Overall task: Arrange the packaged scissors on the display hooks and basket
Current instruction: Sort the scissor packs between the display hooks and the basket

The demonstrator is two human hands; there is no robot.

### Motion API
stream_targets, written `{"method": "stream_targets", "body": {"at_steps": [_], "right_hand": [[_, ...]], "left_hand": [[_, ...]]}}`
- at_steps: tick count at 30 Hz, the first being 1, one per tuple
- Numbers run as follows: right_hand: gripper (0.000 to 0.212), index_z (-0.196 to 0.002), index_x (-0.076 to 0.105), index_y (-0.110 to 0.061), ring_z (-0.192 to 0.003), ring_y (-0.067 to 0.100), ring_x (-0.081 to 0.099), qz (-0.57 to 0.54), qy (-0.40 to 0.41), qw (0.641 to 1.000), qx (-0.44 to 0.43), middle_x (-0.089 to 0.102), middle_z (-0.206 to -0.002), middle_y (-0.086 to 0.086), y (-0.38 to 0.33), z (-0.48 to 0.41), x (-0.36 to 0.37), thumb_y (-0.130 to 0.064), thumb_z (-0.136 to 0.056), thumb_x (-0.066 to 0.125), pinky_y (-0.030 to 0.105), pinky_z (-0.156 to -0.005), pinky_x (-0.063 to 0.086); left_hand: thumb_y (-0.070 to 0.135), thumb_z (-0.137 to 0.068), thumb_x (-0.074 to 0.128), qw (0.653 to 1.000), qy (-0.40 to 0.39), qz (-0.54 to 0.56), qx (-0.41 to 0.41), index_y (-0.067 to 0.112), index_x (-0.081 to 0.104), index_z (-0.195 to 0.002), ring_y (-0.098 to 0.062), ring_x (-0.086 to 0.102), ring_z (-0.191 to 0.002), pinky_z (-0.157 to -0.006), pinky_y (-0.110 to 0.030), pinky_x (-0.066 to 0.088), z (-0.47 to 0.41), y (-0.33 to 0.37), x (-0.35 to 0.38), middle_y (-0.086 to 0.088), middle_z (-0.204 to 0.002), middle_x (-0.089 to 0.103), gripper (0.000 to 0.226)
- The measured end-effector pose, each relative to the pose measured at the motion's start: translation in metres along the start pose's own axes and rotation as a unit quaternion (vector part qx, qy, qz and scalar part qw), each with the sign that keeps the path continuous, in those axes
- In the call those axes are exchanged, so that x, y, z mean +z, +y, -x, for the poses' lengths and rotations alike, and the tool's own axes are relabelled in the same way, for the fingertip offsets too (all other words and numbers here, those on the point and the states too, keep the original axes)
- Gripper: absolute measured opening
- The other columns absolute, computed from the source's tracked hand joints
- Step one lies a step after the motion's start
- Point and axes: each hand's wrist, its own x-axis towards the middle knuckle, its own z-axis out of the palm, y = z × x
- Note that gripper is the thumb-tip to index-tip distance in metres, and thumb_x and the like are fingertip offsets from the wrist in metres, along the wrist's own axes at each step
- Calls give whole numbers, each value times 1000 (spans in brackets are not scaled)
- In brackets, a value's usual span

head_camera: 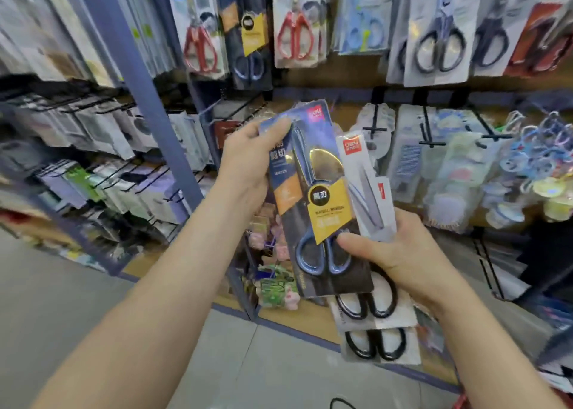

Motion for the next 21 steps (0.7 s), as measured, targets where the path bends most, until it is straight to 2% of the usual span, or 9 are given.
{"method": "stream_targets", "body": {"at_steps": [3,7,9,11,12,16,19,21], "right_hand": [[25,-103,73,-20,-103,19,71,-2,0,1000,-4,77,-104,-4,2,-20,16,-18,-78,78,44,-92,56],[26,-97,73,-24,-92,6,72,1,0,999,-39,77,-95,-13,-3,-55,34,-37,-74,71,21,-75,55],[23,-92,75,-31,-91,8,72,5,3,998,-57,77,-94,-12,-9,-78,40,-44,-75,67,26,-77,57],[19,-92,75,-41,-95,14,72,7,2,997,-80,77,-96,-9,-16,-102,46,-48,-77,66,39,-85,58],[19,-92,74,-41,-95,13,72,5,1,996,-93,77,-97,-11,-19,-114,48,-48,-77,65,39,-86,57],[11,-90,71,-33,-83,-6,68,-18,16,991,-131,75,-87,-23,-33,-166,57,-39,-84,63,18,-72,52],[13,-83,70,-31,-70,-12,61,-18,34,986,-159,71,-73,-26,-44,-198,66,-27,-93,62,8,-64,46],[14,-84,69,-33,-70,-14,59,-10,40,982,-182,69,-72,-27,-55,-215,71,-28,-94,62,5,-63,44]], "left_hand": [[12,-92,66,1000,10,1,24,18,75,-69,-25,68,-73,-75,-41,55,-16,12,-13,-10,-80,73,26],[13,-91,67,996,57,-4,73,11,73,-83,-27,68,-76,-75,-43,57,-43,33,-23,-12,-82,73,10],[12,-90,69,993,69,-10,94,7,71,-85,-28,68,-77,-80,-49,56,-62,46,-26,-15,-83,72,7],[11,-89,69,992,64,-21,109,9,73,-85,-27,69,-76,-80,-46,57,-83,63,-26,-13,-83,73,6],[10,-89,69,991,56,-26,119,11,73,-86,-25,69,-75,-79,-44,58,-94,71,-25,-11,-82,74,6],[10,-89,69,986,26,-50,156,11,71,-85,-21,70,-72,-78,-40,58,-138,103,-17,-7,-78,74,5],[10,-90,68,978,25,-67,194,11,70,-82,-19,69,-71,-73,-35,58,-167,124,-16,-5,-76,73,8],[11,-89,69,971,36,-78,224,13,70,-76,-21,69,-74,-75,-39,57,-182,139,-16,-5,-76,73,13]]}}
